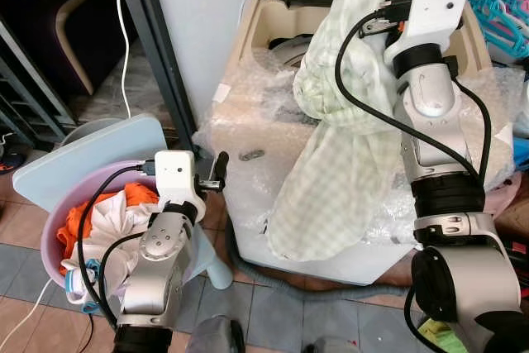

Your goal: Clothes washing

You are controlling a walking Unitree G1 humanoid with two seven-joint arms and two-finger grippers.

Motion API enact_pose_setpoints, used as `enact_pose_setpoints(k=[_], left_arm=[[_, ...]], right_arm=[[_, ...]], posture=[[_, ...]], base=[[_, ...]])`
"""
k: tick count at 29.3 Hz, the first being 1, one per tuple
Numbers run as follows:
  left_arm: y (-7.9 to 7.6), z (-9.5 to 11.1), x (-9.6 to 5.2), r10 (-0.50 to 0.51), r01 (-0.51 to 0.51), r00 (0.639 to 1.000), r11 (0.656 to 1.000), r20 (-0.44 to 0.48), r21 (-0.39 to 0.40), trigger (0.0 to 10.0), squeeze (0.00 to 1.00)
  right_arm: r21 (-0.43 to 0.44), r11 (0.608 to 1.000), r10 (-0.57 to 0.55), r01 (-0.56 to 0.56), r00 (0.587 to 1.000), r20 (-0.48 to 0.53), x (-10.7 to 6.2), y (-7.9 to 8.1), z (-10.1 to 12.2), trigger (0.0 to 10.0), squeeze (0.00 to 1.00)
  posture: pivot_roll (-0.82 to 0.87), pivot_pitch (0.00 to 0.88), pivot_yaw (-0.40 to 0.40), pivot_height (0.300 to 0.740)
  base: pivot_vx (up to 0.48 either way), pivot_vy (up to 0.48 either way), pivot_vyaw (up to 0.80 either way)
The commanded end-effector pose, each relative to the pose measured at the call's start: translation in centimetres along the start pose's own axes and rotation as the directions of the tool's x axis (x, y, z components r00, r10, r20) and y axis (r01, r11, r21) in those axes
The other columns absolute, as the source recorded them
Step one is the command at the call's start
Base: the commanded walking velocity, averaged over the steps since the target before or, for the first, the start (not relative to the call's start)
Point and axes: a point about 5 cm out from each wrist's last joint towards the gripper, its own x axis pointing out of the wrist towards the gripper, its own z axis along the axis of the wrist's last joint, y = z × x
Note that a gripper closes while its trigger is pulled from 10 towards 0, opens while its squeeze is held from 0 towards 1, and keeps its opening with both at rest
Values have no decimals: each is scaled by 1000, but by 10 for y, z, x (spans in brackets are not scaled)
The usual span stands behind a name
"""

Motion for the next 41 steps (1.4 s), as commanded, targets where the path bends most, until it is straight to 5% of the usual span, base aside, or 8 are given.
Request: enact_pose_setpoints(k=[1,8,15,22,26,36,38,41], left_arm=[[-6,0,-1,-15,15,1000,1000,-2,-2,10000,0],[1,-5,-3,22,-21,1000,999,-21,27,10000,0],[0,-5,-4,53,-52,998,998,-17,18,10000,0],[3,-5,-6,80,-80,997,997,-18,14,10000,0],[1,-6,-5,58,-57,998,998,-27,18,10000,0],[-4,-6,-2,26,-25,999,999,-37,21,10000,0],[-4,-6,-3,26,-25,999,999,-36,24,10000,0],[-2,-6,-3,34,-33,999,999,-36,23,10000,0]], right_arm=[[-1,1000,21,-21,1000,15,6,-6,4,10000,0],[-140,990,58,-30,978,201,66,-28,76,10000,0],[-185,971,-92,149,954,287,83,-57,115,10000,0],[-324,945,-68,53,997,-34,67,-47,38,10000,0],[-175,975,29,-140,854,-520,19,-28,-55,10000,0],[-66,994,27,-86,782,-623,-10,-35,-85,10000,0],[-7,999,37,-51,805,-592,-11,-35,-83,10000,1000],[-28,1000,-11,-3,876,-482,-5,-41,-72,10000,1000]], posture=[[2,78,45,740],[9,71,35,740],[36,68,-4,740],[40,75,-7,740],[13,86,9,740],[-2,95,25,740],[2,100,28,740],[5,101,28,740]], base=[[0,0,0],[0,0,0],[0,0,0],[0,0,0],[0,0,0],[0,0,0],[0,0,0],[0,0,0]])
